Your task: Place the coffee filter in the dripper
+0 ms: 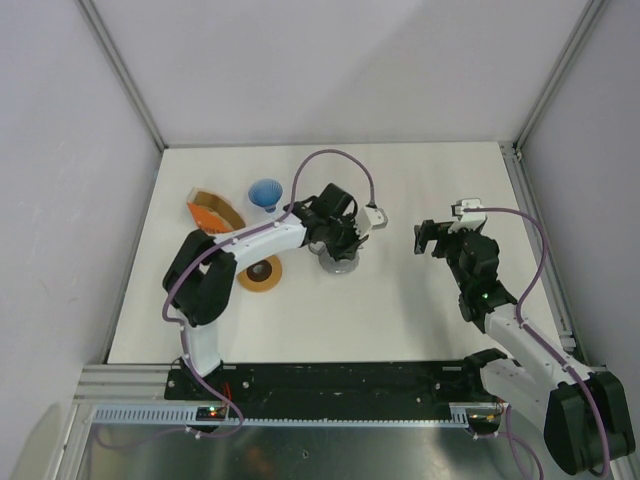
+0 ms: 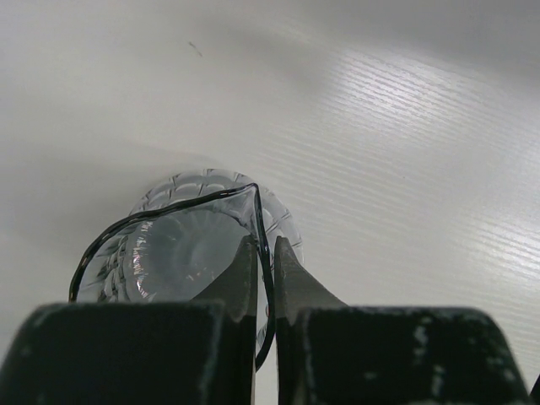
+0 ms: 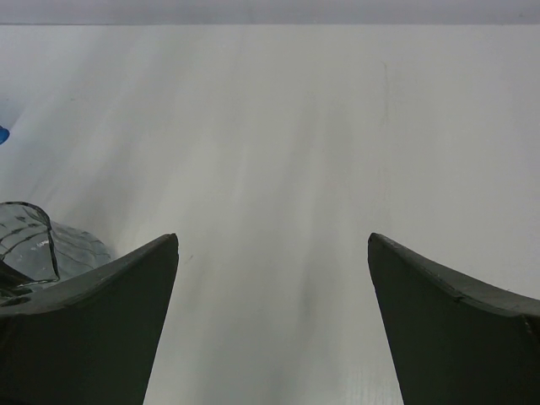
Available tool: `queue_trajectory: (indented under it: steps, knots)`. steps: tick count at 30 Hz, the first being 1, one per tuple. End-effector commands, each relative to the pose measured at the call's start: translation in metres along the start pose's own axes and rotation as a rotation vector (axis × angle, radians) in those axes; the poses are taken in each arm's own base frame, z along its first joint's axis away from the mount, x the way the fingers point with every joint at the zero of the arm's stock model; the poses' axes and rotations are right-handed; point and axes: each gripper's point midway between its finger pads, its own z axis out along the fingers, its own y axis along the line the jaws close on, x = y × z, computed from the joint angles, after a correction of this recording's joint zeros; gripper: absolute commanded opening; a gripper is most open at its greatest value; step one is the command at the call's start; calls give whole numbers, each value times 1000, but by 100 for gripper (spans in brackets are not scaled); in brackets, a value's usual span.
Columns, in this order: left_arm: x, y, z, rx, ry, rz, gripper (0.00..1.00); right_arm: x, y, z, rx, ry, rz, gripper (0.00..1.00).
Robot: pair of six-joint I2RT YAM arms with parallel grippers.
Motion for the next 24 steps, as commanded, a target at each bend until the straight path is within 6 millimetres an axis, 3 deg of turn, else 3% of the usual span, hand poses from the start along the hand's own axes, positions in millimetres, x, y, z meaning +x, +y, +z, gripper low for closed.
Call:
queue_trajectory:
  steps: [1,7,9,12,14,15,19,24]
  knots:
    - [-36,7,-17,-78,-141,-6,0,-29,4,1,-15,-68,23,99]
    - [-22,-1,-4,-33,-141,-7,6,-29,6,0,-23,-67,22,99]
    - [-19,-2,-2,-33,-138,-18,20,-29,6,-1,-23,-68,23,99]
    - [-20,0,-6,-51,-140,-49,61,-29,6,-1,-23,-65,23,99]
    - [-24,2,-11,-69,-150,-57,81,-28,7,-1,-26,-62,24,99]
    - [-27,2,-14,-76,-157,-58,86,-28,7,-1,-28,-62,25,99]
    - [-46,5,-36,-103,-175,-75,93,-30,10,-1,-44,-69,29,100]
    - [-80,8,-93,-118,-219,-87,95,-31,13,1,-61,-74,35,99]
